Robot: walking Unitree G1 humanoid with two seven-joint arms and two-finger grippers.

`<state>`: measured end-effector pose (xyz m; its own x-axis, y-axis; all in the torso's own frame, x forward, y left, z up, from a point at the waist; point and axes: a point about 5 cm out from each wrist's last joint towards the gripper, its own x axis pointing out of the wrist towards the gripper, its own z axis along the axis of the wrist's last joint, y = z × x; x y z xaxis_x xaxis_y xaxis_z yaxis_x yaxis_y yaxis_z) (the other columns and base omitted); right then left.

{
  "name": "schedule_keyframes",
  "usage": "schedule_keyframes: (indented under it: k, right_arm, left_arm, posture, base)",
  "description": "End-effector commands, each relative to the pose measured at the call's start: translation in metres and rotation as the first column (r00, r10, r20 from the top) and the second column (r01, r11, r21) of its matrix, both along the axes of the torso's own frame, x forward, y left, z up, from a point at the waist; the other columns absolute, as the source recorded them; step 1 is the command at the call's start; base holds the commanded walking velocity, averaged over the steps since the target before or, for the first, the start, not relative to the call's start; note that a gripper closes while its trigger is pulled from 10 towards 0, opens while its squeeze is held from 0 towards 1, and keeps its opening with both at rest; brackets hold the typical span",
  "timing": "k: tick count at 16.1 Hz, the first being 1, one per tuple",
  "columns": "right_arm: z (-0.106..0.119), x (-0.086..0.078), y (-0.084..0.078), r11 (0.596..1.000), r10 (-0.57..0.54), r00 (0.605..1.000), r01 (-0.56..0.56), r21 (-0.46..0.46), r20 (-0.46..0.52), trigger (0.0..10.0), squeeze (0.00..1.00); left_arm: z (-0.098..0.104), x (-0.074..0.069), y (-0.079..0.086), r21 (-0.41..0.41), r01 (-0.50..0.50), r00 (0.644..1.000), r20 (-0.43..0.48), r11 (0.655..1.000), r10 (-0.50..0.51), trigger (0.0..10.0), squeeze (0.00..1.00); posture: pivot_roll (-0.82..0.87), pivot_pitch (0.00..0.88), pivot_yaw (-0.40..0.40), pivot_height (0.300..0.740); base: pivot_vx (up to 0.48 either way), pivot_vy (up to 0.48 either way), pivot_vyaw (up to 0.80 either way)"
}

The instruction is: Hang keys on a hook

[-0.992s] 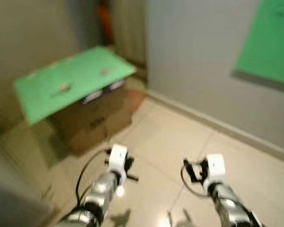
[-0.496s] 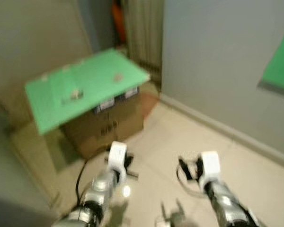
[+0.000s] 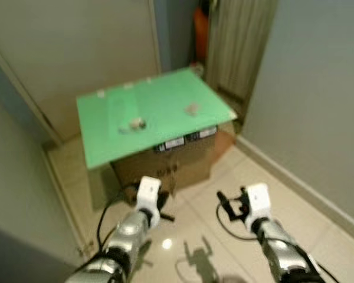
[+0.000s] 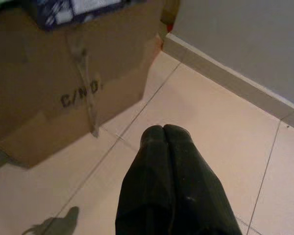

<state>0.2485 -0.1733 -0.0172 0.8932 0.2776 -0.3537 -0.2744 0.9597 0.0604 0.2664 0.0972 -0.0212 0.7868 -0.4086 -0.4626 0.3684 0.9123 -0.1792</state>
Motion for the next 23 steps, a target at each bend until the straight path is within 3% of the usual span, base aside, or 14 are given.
schedule_keyframes:
  k: [1,4,9,12,23]
  right_arm:
    - [0.008,0.008,-0.007,0.999,-0.039,0.999,0.039,-0.004,0.036,10.0,0.0]
    - [0.02,0.015,0.01,0.999,0.042,0.994,-0.038,-0.037,0.105,10.0,0.0]
    - [0.047,0.035,0.014,1.0,-0.026,0.977,0.024,0.011,0.214,10.0,0.0]
    - [0.059,0.038,0.02,1.0,0.006,0.966,-0.008,0.007,0.259,10.0,0.0]
    - [0.062,0.036,0.025,0.999,0.032,0.97,-0.029,-0.015,0.243,10.0,0.0]
  left_arm:
    - [0.004,0.003,-0.006,-0.007,0.022,1.0,0.02,1.0,-0.022,10.0,0.0]
    - [0.006,0.005,-0.008,-0.012,0.027,0.999,0.03,1.0,-0.027,10.0,0.0]
    - [0.012,0.01,-0.009,-0.026,0.03,0.998,0.06,0.999,-0.029,10.0,0.0]
    - [0.014,0.011,-0.01,-0.032,0.027,0.997,0.071,0.999,-0.024,10.0,0.0]
    - [0.015,0.012,-0.012,-0.046,0.02,0.996,0.084,0.999,-0.016,10.0,0.0]
  posture:
    - [-0.16,0.008,0.073,0.74]
    - [-0.16,0.013,0.075,0.74]
    - [-0.15,0.017,0.078,0.74]
    - [-0.15,0.018,0.072,0.74]
    - [-0.15,0.024,0.061,0.74]
  base:
    - [0.405,0.0,0.0]
    - [0.405,0.0,0.0]
    - [0.41,0.0,0.0]
    - [0.42,0.0,0.0]
    - [0.422,0.0,0.0]
